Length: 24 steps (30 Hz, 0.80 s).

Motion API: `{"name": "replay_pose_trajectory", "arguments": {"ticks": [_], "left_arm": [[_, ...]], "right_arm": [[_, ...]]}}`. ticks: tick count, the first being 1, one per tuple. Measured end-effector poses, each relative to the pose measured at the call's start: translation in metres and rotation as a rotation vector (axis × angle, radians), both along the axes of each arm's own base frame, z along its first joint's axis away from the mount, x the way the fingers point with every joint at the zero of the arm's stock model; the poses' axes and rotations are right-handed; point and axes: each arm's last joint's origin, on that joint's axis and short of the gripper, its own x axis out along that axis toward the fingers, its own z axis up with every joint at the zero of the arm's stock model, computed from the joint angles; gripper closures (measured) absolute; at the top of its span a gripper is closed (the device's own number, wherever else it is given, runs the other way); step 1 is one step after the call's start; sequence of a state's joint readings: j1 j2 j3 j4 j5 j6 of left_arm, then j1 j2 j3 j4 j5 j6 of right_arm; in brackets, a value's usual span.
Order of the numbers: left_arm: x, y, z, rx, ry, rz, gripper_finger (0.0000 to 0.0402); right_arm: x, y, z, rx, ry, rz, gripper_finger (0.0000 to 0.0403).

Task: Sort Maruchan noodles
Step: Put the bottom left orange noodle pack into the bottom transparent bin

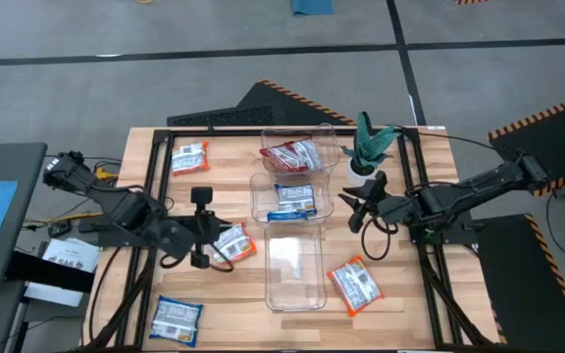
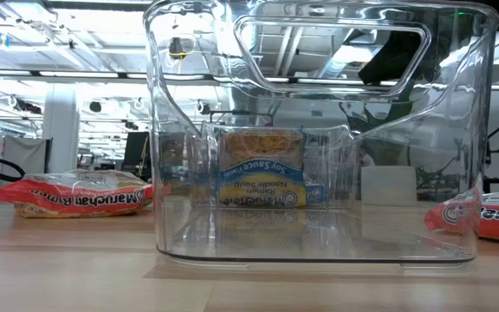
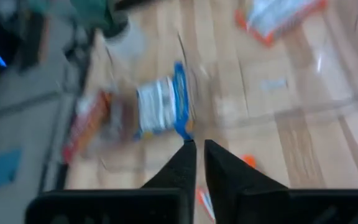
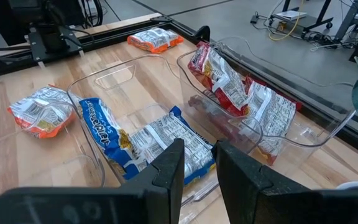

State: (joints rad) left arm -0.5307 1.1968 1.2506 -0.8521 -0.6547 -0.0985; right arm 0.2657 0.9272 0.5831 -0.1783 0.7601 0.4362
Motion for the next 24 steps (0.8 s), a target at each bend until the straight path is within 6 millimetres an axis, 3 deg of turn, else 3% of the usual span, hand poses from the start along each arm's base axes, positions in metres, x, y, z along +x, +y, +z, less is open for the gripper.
{"name": "replay_pose_trajectory", "arguments": {"ticks": [4,14,24], "left_arm": [[0.001,0.002,-0.022,-0.093,0.077,0.011,0.033],[0.002,-0.019,-0.121,-0.183,0.306,-0.008,0.0193],[0.014,-0.05,-0.183,-0.051,0.48,-0.035,0.017]], "right_arm": [[0.0,0.0,0.0,0.0,0.0,0.0,0.0285],[0.0,0.0,0.0,0.001,0.0,0.001,0.0285],[0.0,0.0,0.0,0.006,-0.003,-0.002,0.0285]]}}
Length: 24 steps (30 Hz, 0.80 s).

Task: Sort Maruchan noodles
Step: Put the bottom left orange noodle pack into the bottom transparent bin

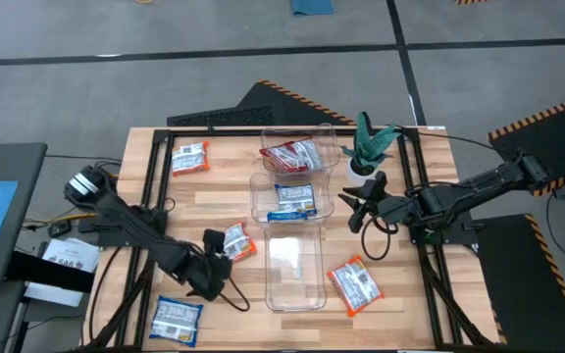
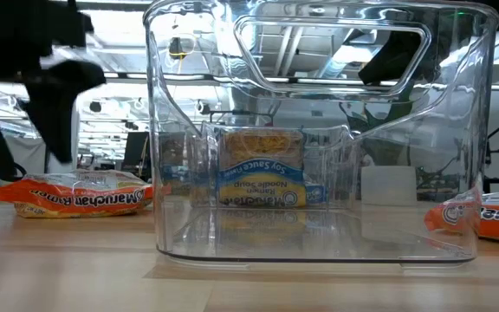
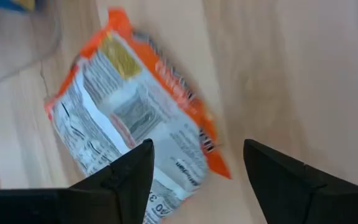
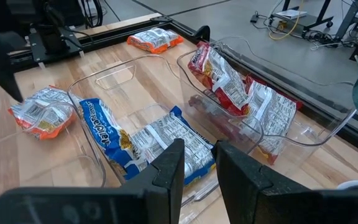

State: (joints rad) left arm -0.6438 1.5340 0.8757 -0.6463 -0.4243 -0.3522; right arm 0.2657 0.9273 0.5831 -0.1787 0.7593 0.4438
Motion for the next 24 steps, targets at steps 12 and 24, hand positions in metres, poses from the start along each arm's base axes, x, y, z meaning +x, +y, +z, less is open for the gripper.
{"name": "replay_pose_trajectory", "arguments": {"ticks": [12,24], "left_arm": [[0.006,-0.001,-0.041,0.239,0.084,0.014,0.0184],[-0.003,0.004,-0.015,0.369,0.084,0.083,0.0399]], "right_arm": [[0.0,0.0,0.0,-0.001,0.003,0.0,0.0285],[0.0,0.0,0.0,0.0,0.003,0.001,0.0285]]}}
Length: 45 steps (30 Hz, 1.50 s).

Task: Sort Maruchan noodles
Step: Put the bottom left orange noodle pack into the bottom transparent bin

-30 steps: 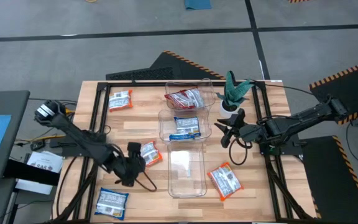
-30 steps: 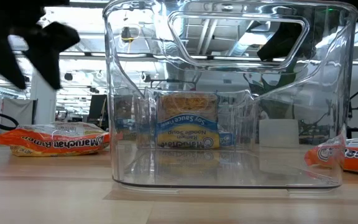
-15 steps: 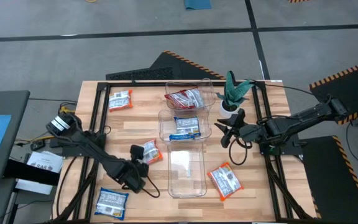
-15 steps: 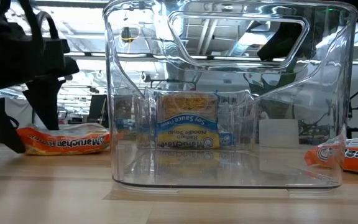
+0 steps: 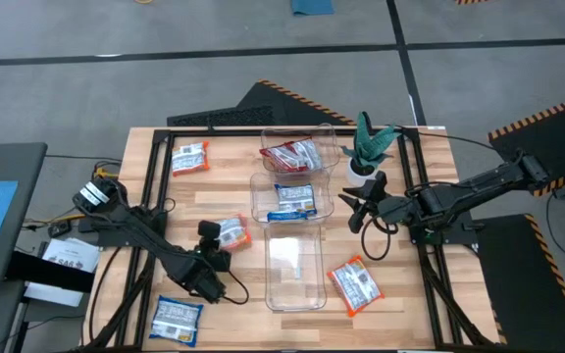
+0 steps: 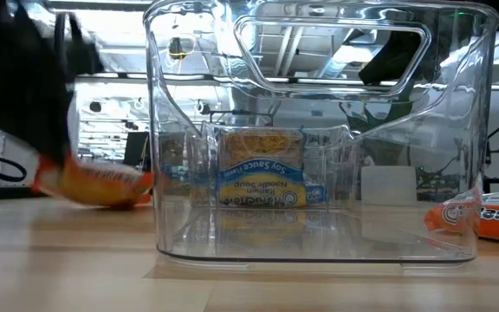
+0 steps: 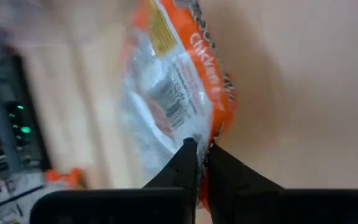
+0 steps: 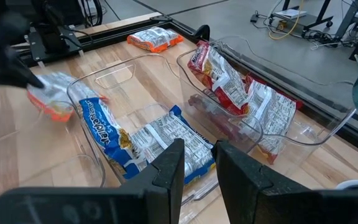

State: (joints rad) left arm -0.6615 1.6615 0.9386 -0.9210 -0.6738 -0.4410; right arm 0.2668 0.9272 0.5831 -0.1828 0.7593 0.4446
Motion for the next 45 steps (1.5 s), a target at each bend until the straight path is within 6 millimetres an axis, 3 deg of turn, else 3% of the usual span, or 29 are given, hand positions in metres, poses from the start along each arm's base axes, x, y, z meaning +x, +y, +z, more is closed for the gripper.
{"name": "replay_pose_trajectory", "arguments": {"ticks": [12,16,19,26,31,39,45], "left_arm": [[-0.013,-0.008,0.139,0.033,-0.365,-0.071,0.0401],[0.0,-0.011,0.169,0.099,-0.452,-0.159,0.0401],[0.019,-0.013,0.178,0.107,-0.495,-0.242,0.0401],[0.058,-0.007,0.179,-0.06,-0.621,-0.456,0.0401],[0.076,0.006,0.159,-0.15,-0.729,-0.542,0.0401],[0.081,0.032,0.112,-0.209,-0.875,-0.492,0.0401],[0.08,0.041,0.104,-0.279,-1.001,-0.443,0.0401]], "right_arm": [[0.0,0.0,0.0,0.001,-0.001,0.0,0.0285],[0.0,0.0,0.0,0.001,-0.001,0.0,0.0285],[0.0,0.0,0.0,0.001,-0.002,0.0,0.0285],[0.0,0.0,0.0,0.001,-0.001,0.0,0.0285],[0.0,0.0,0.0,0.0,-0.001,0.0,0.0285],[0.0,0.0,0.0,0.0,-0.001,0.0,0.0285],[0.0,0.0,0.0,0.0,-0.001,0.0,0.0285]]}}
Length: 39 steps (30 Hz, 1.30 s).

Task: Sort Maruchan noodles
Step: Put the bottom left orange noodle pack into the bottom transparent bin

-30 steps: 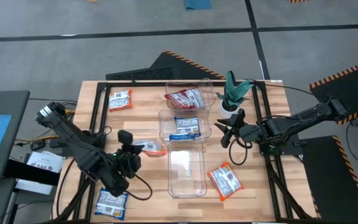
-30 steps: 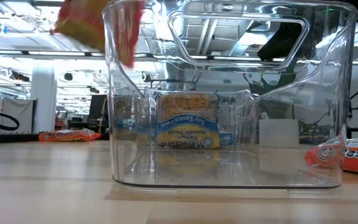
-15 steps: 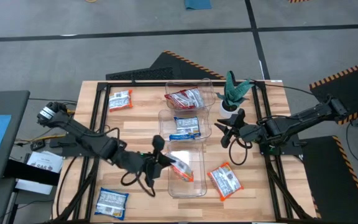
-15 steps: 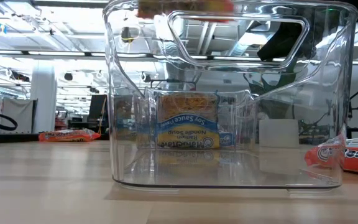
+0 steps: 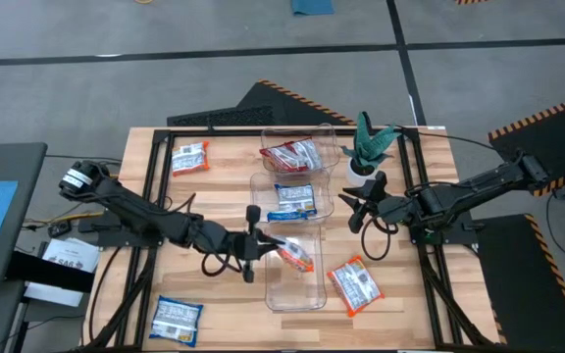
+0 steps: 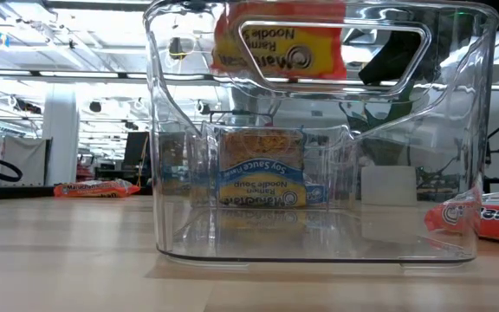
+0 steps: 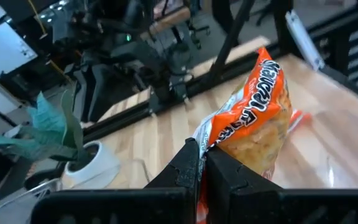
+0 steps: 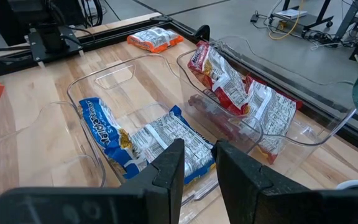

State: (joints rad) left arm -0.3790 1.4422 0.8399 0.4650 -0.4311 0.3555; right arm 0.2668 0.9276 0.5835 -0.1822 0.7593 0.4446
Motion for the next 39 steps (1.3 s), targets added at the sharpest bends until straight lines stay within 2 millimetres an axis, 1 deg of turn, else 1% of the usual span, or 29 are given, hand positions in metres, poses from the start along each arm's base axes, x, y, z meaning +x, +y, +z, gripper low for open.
{"name": "replay_pose_trajectory", "arguments": {"ticks": [5,7,9,13,15,20,26,28,30,36,39], "left_arm": [[0.001,0.006,-0.001,-0.06,-0.014,0.049,0.0401],[0.005,0.008,-0.004,-0.083,-0.021,0.078,0.0401],[0.01,0.008,-0.013,-0.078,-0.005,0.104,0.0401],[0.029,0.001,-0.039,-0.048,0.029,0.116,0.0401],[0.036,-0.003,-0.046,-0.029,0.037,0.14,0.0401],[0.04,-0.004,-0.046,-0.021,0.03,0.204,0.0401],[0.041,0.0,-0.051,-0.034,0.072,0.207,0.0396],[0.041,0.002,-0.052,-0.045,0.081,0.216,0.0381],[0.042,0.004,-0.052,-0.056,0.079,0.218,0.0358],[0.042,0.006,-0.05,-0.059,0.073,0.23,0.0251],[0.045,0.005,-0.042,-0.057,0.051,0.268,0.0199]], "right_arm": [[0.0,0.0,0.0,0.0,0.0,0.0,0.0285],[0.0,0.0,0.0,0.0,0.0,0.0,0.0285],[0.0,0.0,0.0,0.0,0.0,0.0,0.0285],[0.0,0.0,0.0,-0.001,0.004,0.0,0.0285],[0.0,0.0,0.0,-0.002,0.005,0.0,0.0285],[0.0,0.0,-0.001,-0.002,0.008,0.0,0.0285],[-0.001,0.0,-0.001,-0.004,0.015,0.0,0.0285],[-0.001,0.0,-0.001,-0.004,0.014,0.0,0.0285],[-0.001,0.0,-0.001,-0.004,0.014,0.0,0.0285],[-0.001,0.0,-0.001,-0.004,0.014,0.0,0.0285],[-0.001,0.0,-0.001,-0.004,0.014,0.0,0.0285]]}}
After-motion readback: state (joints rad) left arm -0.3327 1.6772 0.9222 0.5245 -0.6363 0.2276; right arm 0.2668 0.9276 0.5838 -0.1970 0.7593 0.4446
